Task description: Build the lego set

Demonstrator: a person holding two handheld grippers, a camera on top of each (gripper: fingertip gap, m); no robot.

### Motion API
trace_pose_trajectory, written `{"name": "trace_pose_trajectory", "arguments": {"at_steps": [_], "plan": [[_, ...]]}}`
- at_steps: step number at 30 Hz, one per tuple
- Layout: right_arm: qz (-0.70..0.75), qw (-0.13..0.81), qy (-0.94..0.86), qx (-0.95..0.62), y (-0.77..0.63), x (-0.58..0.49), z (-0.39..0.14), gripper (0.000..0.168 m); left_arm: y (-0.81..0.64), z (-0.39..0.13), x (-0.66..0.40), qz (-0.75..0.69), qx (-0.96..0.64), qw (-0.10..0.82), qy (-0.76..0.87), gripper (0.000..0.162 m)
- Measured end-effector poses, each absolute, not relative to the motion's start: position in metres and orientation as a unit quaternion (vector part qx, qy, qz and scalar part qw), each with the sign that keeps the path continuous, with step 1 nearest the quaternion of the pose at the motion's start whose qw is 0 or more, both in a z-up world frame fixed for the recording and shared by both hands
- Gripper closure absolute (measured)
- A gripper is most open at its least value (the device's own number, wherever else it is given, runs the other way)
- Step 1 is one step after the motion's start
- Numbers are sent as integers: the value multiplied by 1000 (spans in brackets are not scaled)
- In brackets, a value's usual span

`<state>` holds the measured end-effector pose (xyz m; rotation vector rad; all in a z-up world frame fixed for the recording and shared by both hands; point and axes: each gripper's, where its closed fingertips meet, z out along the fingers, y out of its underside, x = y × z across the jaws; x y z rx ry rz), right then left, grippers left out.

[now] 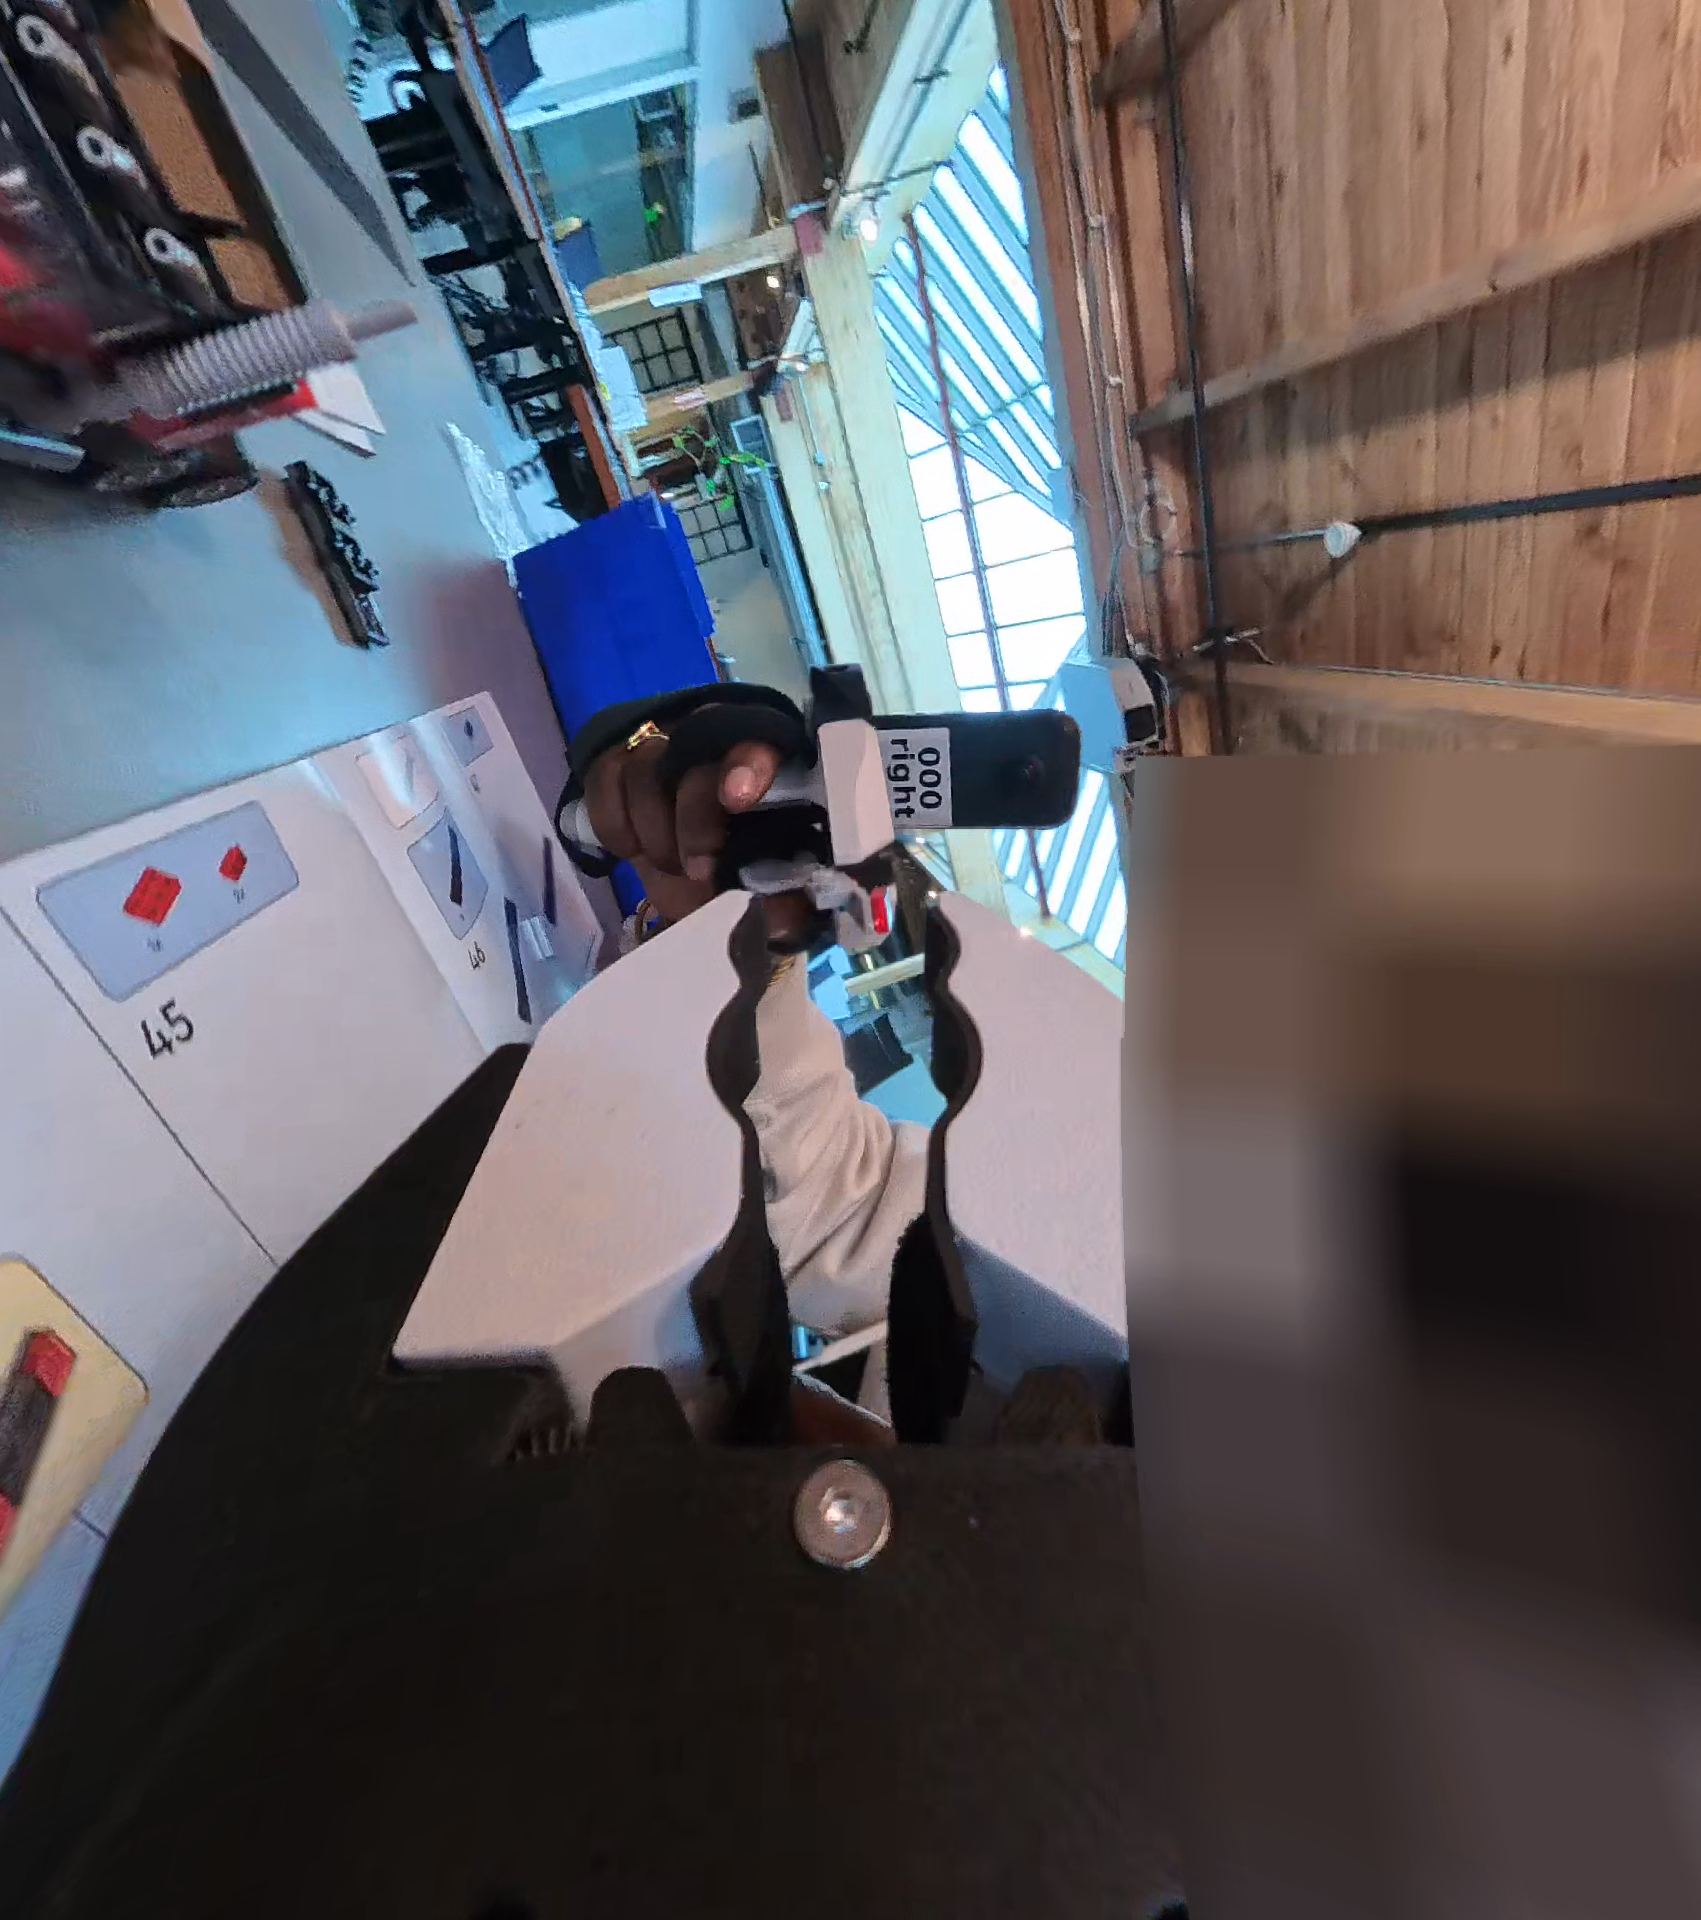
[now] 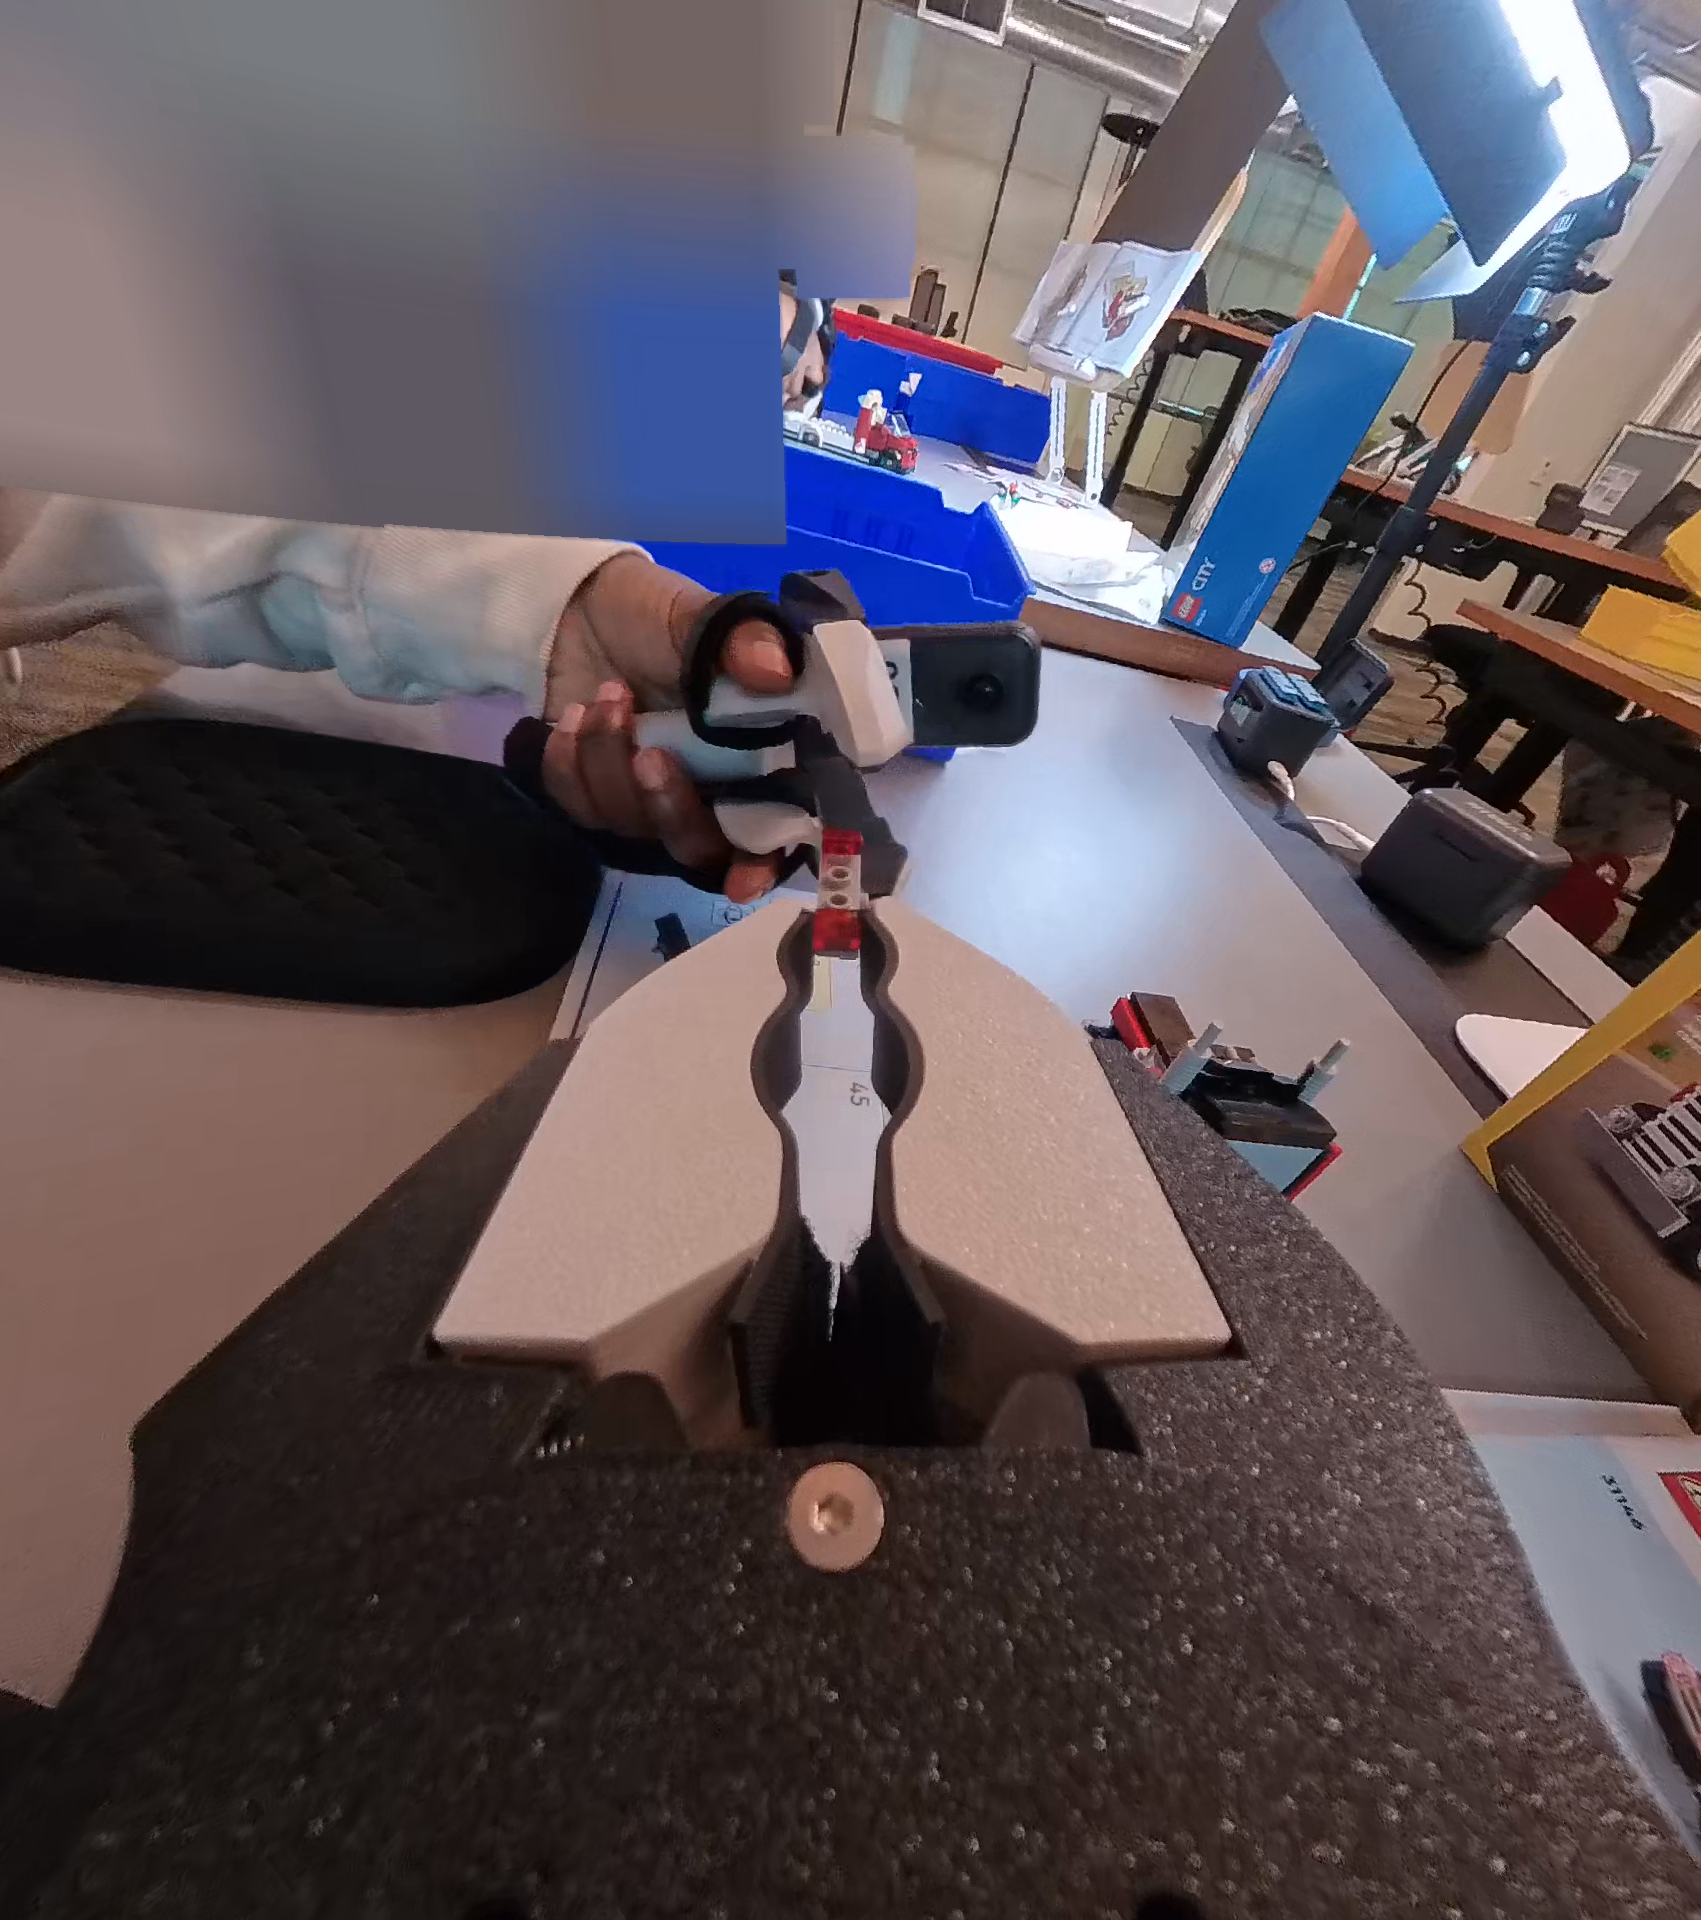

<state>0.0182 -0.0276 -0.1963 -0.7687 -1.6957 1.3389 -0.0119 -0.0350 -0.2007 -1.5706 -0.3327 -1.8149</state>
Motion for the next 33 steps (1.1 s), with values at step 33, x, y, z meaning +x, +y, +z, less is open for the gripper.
{"name": "trace_pose_trajectory", "arguments": {"at_steps": [33], "plan": [[542, 395, -678, -299, -32, 20, -199, 160, -36, -197, 17, -683, -653, 304, -123, 155]]}}
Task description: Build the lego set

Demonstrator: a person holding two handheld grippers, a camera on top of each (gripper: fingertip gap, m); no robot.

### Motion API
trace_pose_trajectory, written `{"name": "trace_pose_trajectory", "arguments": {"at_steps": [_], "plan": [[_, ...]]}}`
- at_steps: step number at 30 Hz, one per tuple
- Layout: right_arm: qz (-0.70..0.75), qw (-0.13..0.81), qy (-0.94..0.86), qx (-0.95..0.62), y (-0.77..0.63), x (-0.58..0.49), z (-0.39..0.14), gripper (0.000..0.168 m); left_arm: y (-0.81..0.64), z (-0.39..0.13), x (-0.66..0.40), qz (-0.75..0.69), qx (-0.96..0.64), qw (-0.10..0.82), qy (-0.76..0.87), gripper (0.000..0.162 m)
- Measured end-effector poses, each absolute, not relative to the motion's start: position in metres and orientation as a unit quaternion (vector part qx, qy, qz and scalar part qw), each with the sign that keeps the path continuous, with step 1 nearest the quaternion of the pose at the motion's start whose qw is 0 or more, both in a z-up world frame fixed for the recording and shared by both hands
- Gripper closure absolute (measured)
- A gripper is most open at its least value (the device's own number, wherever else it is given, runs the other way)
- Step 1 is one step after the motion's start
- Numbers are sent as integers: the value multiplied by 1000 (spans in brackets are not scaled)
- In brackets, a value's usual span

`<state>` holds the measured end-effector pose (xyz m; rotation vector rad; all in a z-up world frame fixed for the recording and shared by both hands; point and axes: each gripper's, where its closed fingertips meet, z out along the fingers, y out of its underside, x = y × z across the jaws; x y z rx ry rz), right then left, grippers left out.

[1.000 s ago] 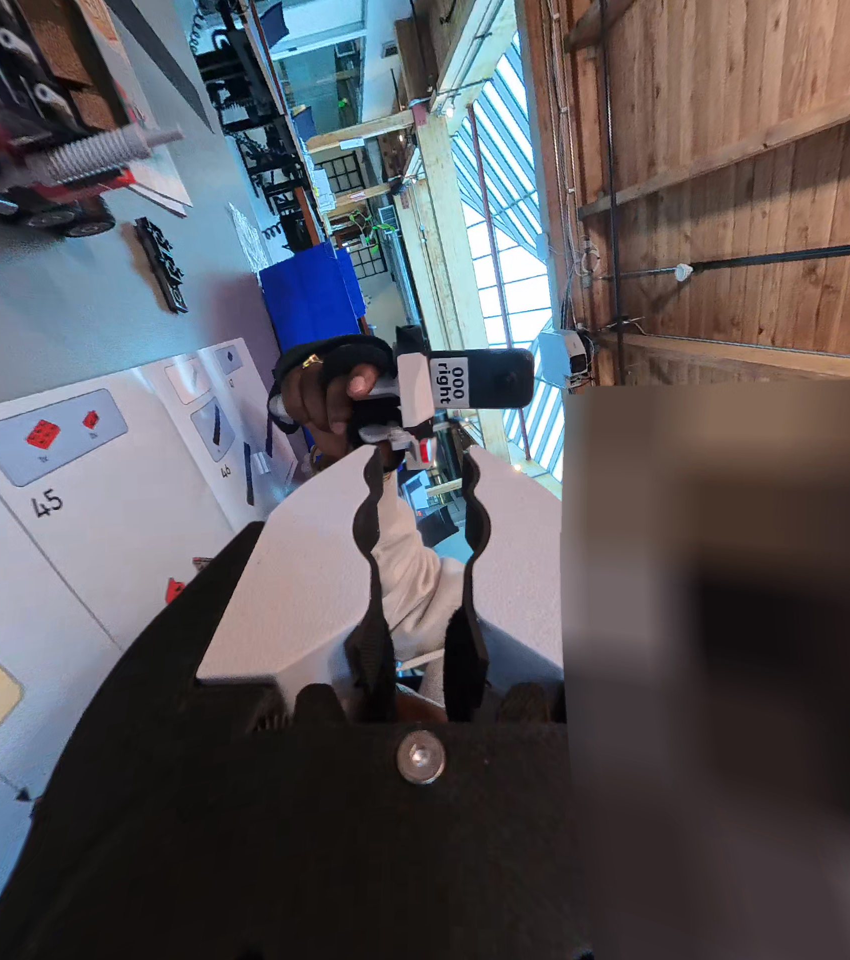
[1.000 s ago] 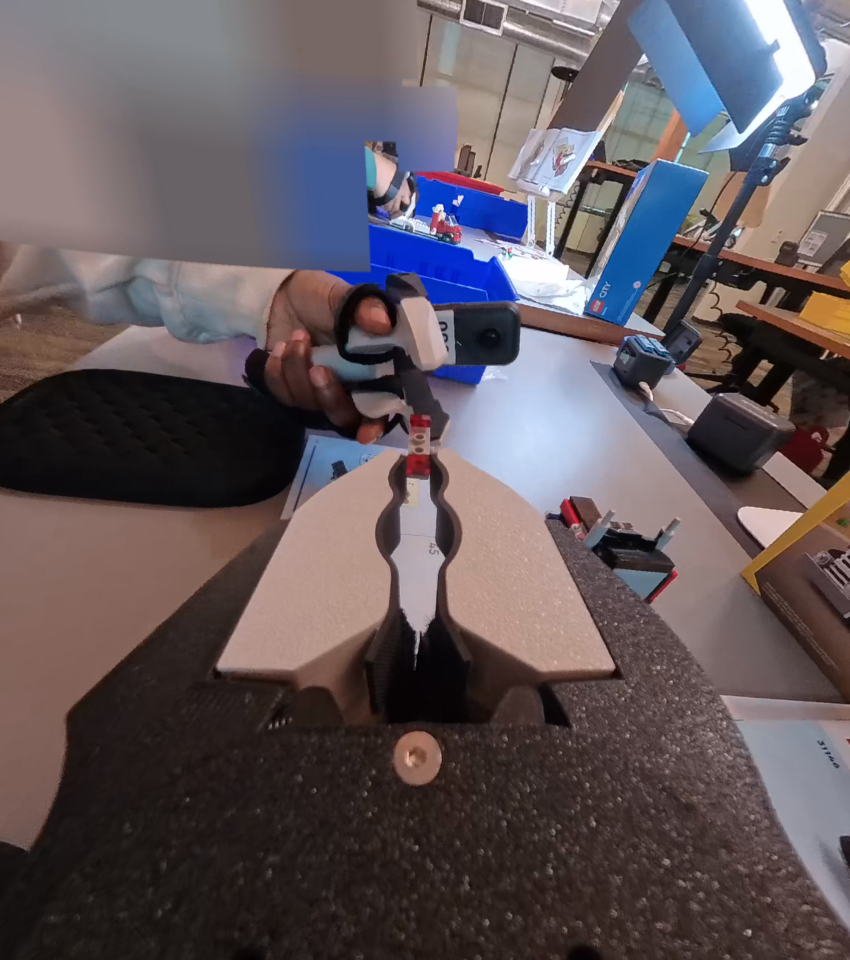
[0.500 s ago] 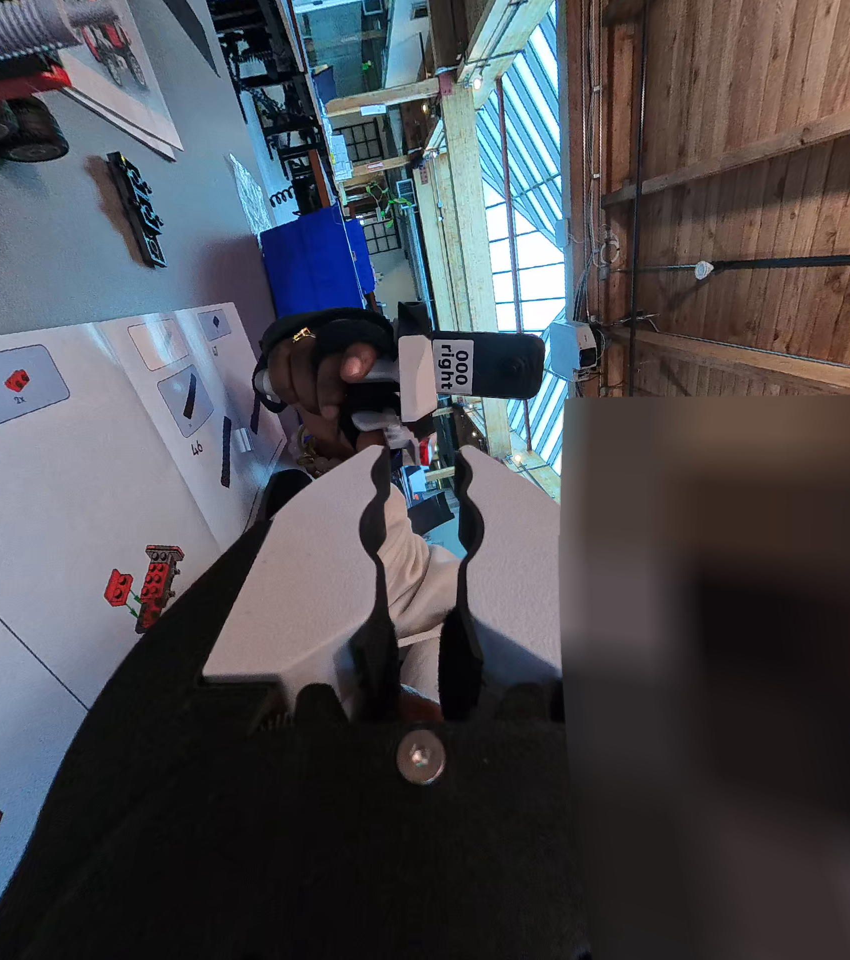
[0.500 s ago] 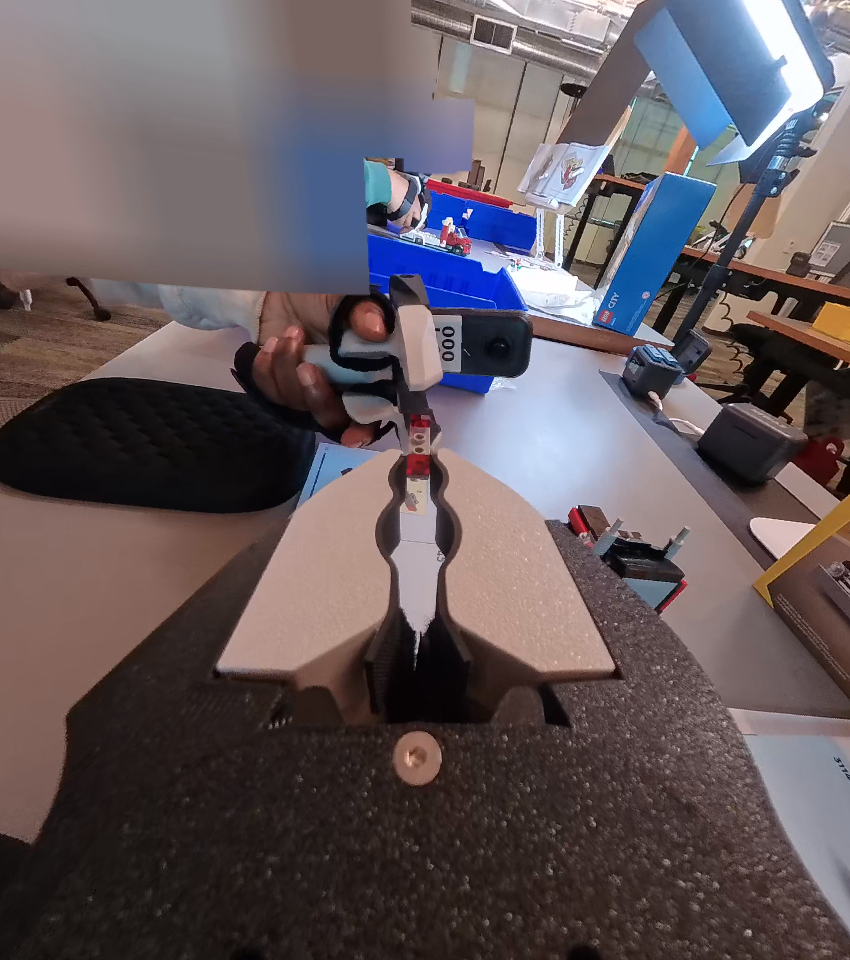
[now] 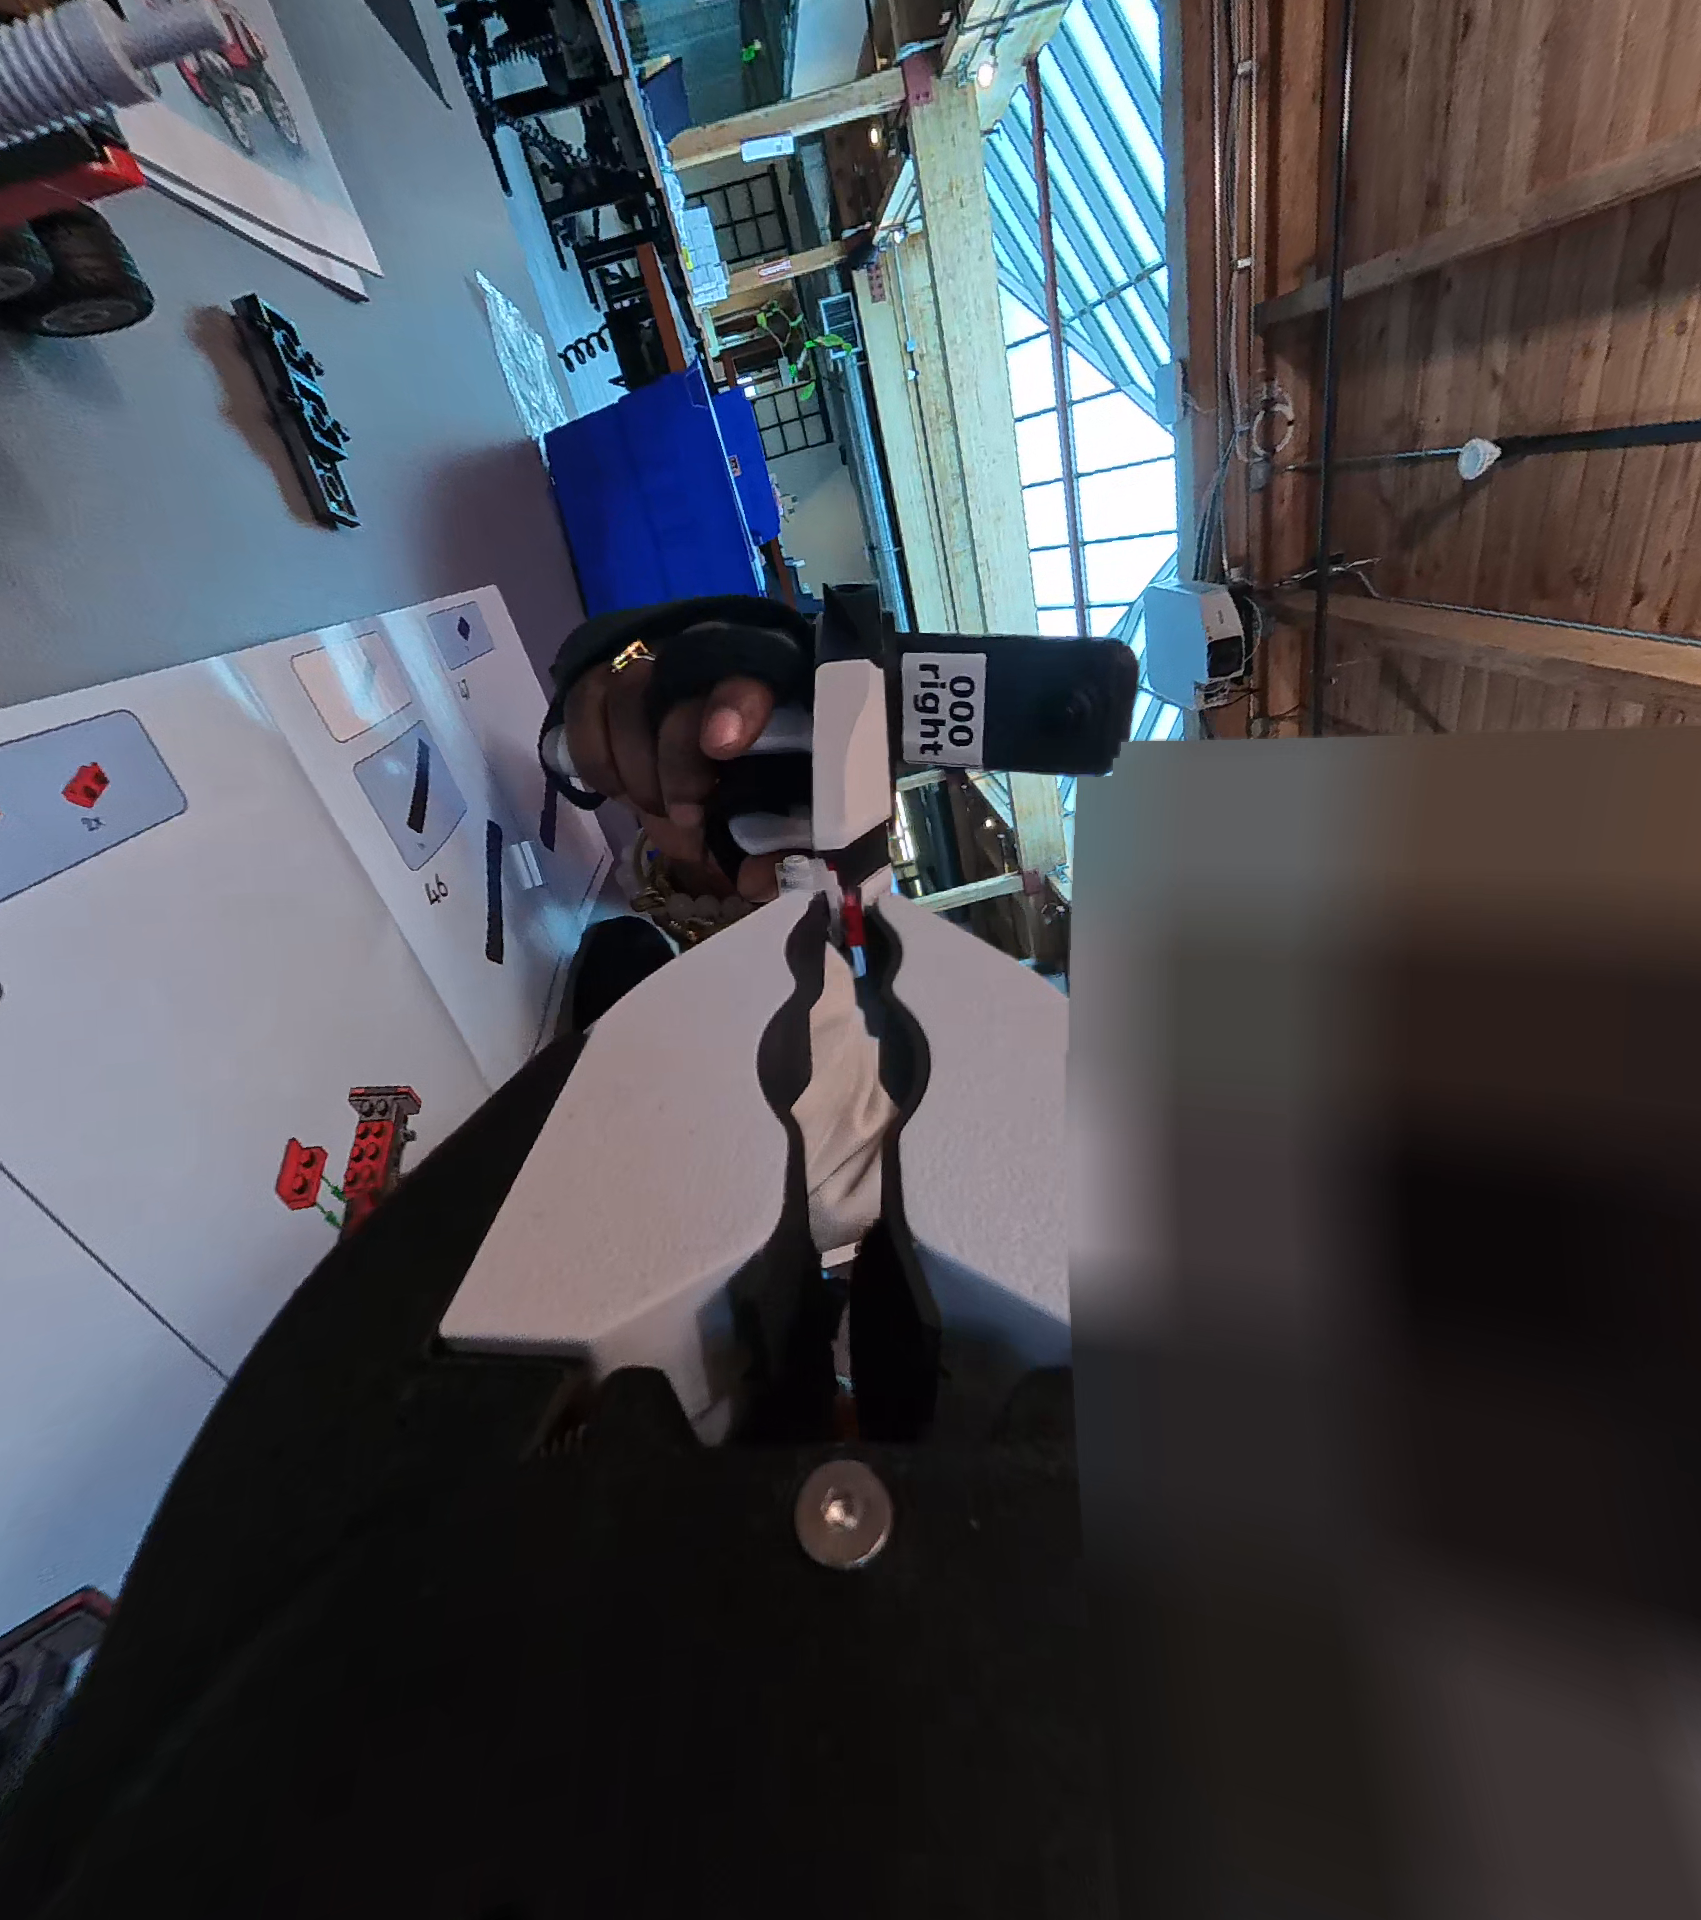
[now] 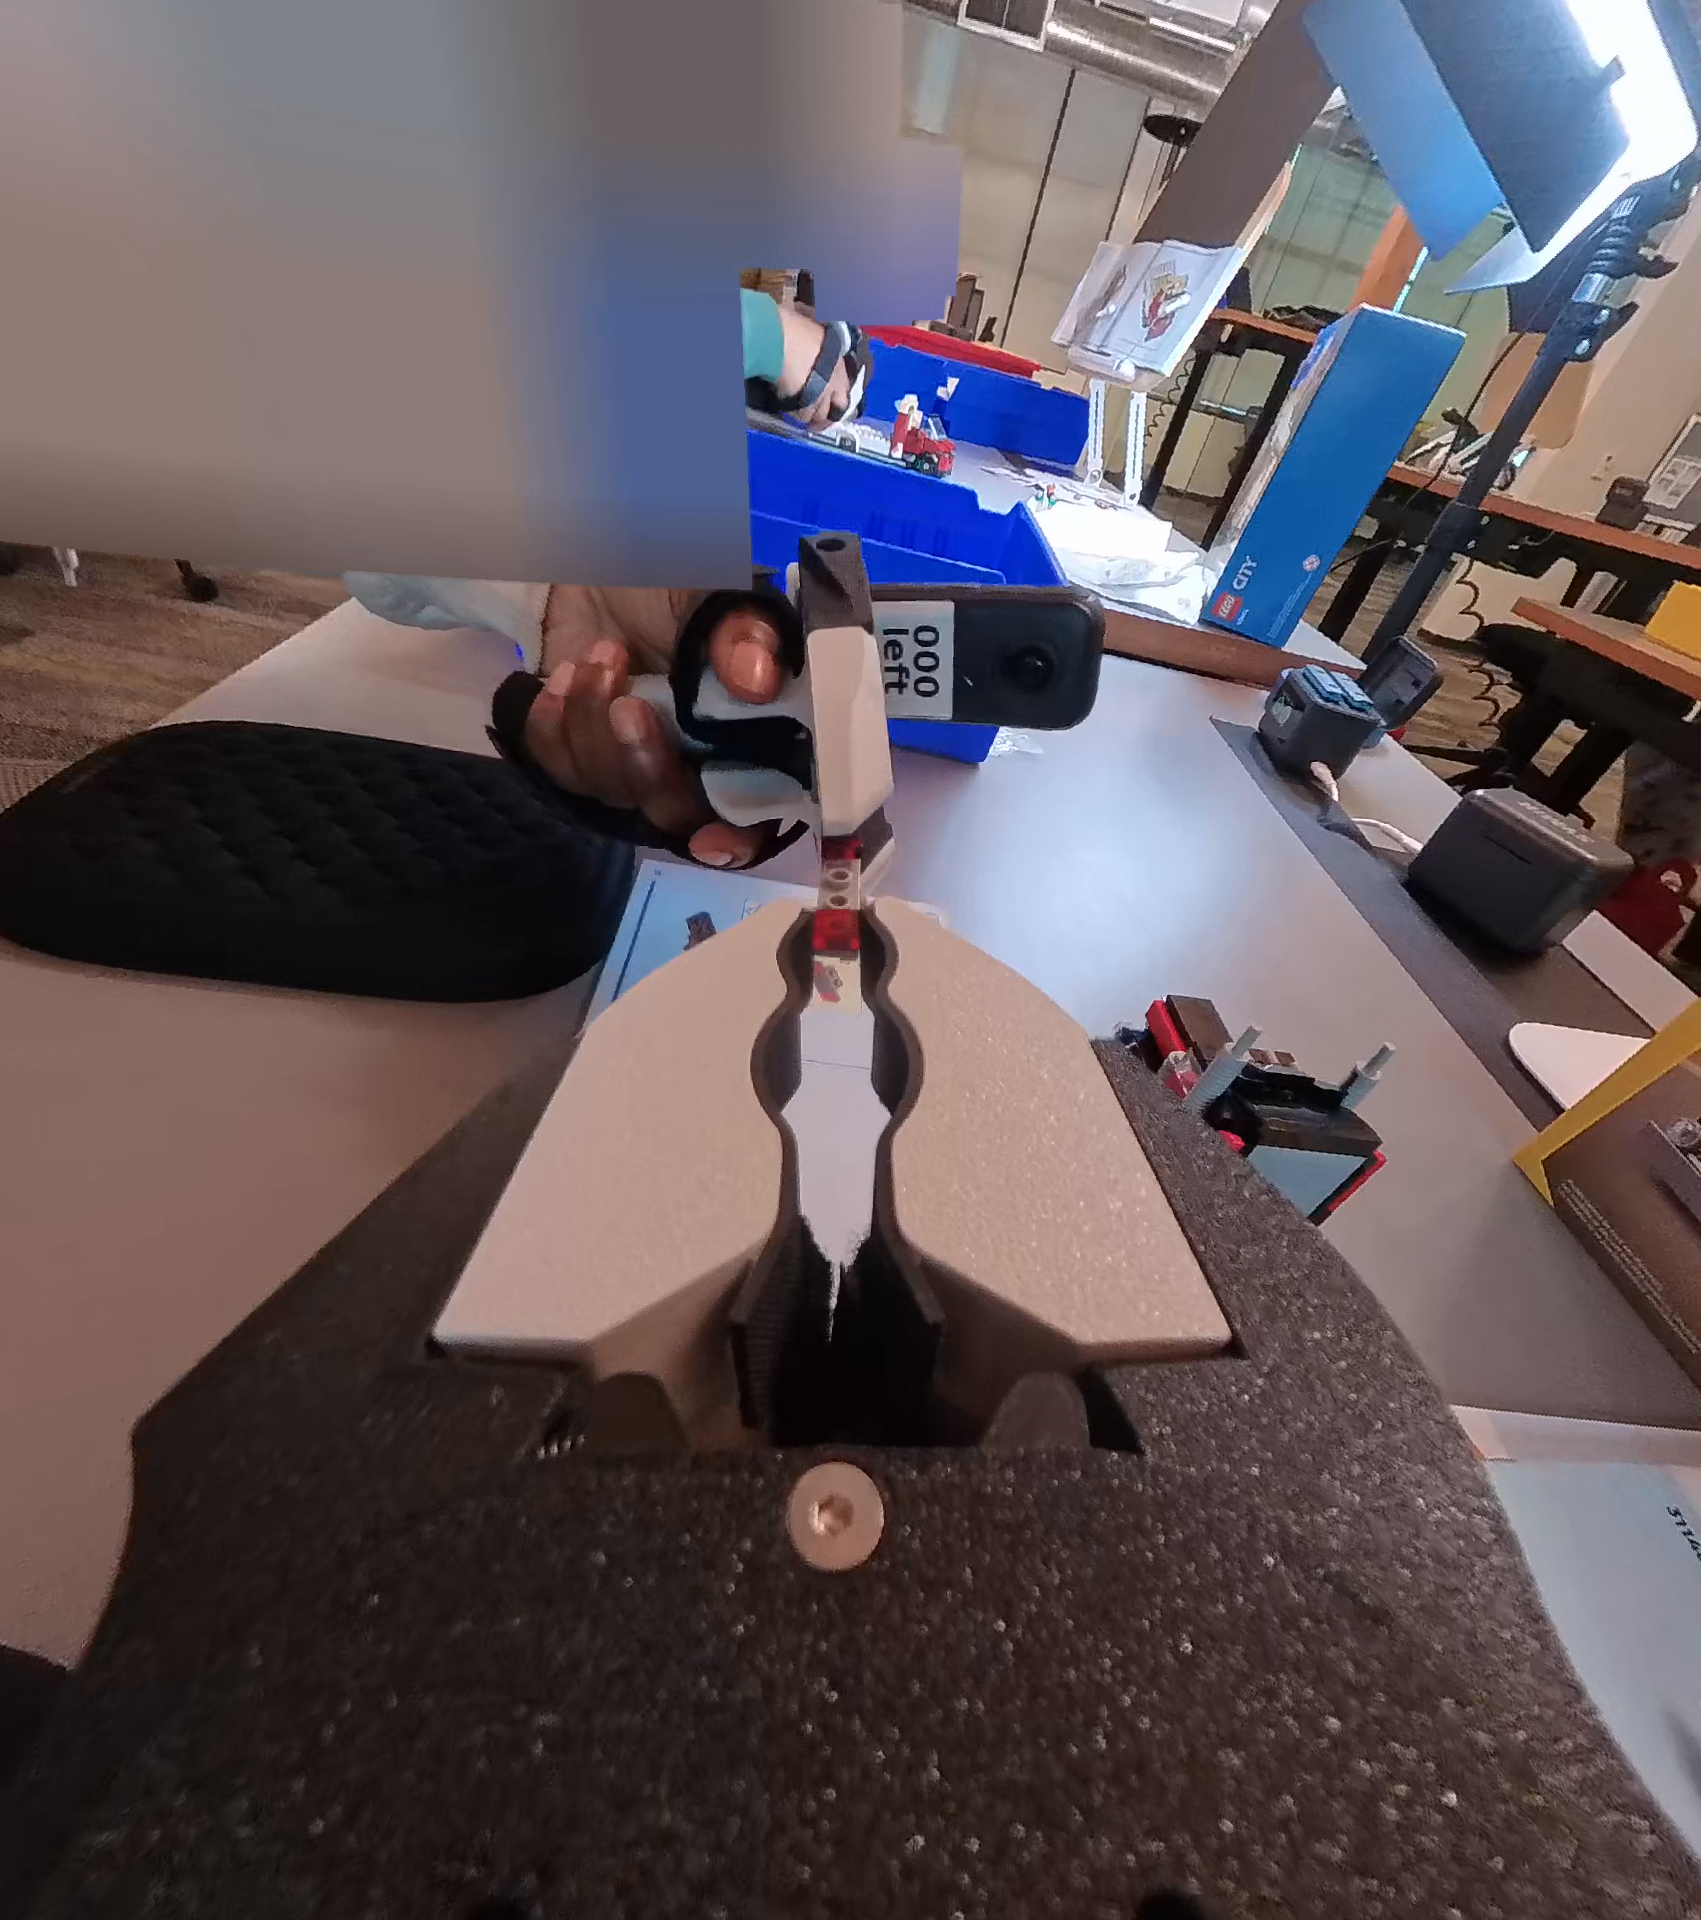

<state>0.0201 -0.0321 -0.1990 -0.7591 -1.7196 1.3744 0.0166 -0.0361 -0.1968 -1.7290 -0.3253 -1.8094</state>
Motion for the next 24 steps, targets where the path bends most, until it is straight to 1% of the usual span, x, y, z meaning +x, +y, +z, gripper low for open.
{"name": "trace_pose_trajectory", "arguments": {"at_steps": [8, 14, 19, 22, 24], "plan": [[513, 409, -698, -287, -35, 19, -202, 160, -39, -204, 16, -635, -689, 341, -73, 157], [495, 430, -715, -242, -45, 24, -197, 160, -49, -201, 21, -596, -714, 368, 11, 157], [472, 455, -724, -215, -50, 26, -193, 160, -54, -198, 23, -537, -737, 404, 75, 157], [488, 473, -702, -212, -49, 26, -182, 160, -54, -189, 23, -495, -729, 458, 115, 157], [537, 471, -664, -223, -48, 29, -167, 149, -52, -181, 21, -439, -719, 518, 152, 157]]}}
